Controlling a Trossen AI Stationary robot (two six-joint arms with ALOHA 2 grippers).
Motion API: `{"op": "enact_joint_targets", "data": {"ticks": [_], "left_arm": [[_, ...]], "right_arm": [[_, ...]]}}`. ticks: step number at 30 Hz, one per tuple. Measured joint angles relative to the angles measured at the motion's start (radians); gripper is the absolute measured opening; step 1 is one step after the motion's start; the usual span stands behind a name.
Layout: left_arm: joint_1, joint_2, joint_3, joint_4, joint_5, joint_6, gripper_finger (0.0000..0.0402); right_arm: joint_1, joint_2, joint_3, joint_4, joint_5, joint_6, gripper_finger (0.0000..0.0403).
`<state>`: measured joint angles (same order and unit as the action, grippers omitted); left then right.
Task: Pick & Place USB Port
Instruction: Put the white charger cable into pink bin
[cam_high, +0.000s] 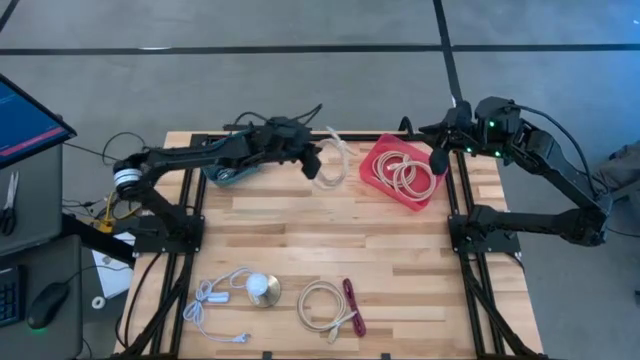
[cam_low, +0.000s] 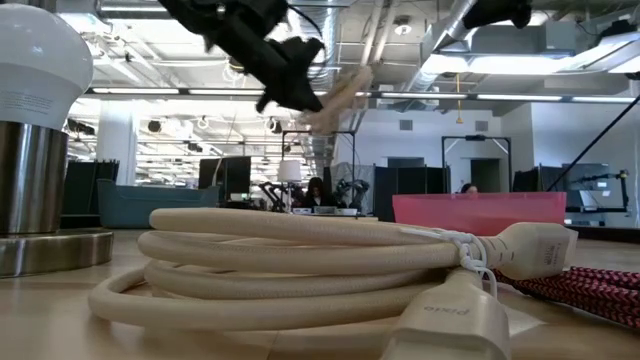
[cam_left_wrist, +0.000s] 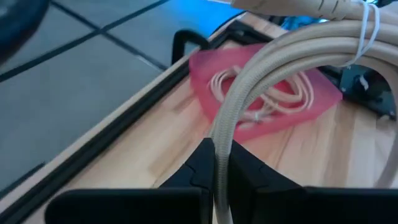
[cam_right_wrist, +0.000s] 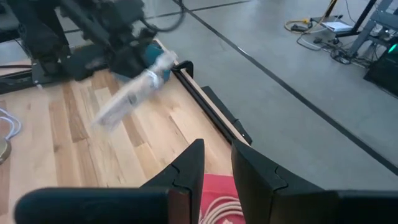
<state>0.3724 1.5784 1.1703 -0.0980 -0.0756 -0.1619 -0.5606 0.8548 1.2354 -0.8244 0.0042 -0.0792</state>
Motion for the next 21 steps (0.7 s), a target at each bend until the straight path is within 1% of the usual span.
{"op": "enact_joint_targets", "data": {"ticks": [4,8,13,16,19,21], "left_arm": [[-0.003,0.113,0.1,0.015,0.012,0.042,0.0017],[-0.004,0.221,0.227,0.016,0.023,0.081,0.0017],[0.012,0.315,0.364,0.02,0.021,0.11,0.0017],[0.019,0.358,0.419,0.023,0.022,0.113,0.0017],[0.023,0.379,0.446,0.021,0.058,0.113,0.0017],[0.023,0.38,0.448,0.02,0.058,0.113,0.0017]], "right_arm": [[0.0,-0.007,0.0,0.001,-0.001,0.002,0.0074],[-0.003,-0.012,0.0,0.001,-0.003,0.002,0.0074],[-0.004,-0.021,0.0,0.001,-0.003,0.013,0.0074],[-0.005,-0.023,0.0,0.001,-0.003,0.019,0.0074],[-0.005,-0.024,0.0,-0.012,-0.003,0.021,0.0074],[-0.005,-0.023,0.0,-0.022,-0.003,0.049,0.0074]]}}
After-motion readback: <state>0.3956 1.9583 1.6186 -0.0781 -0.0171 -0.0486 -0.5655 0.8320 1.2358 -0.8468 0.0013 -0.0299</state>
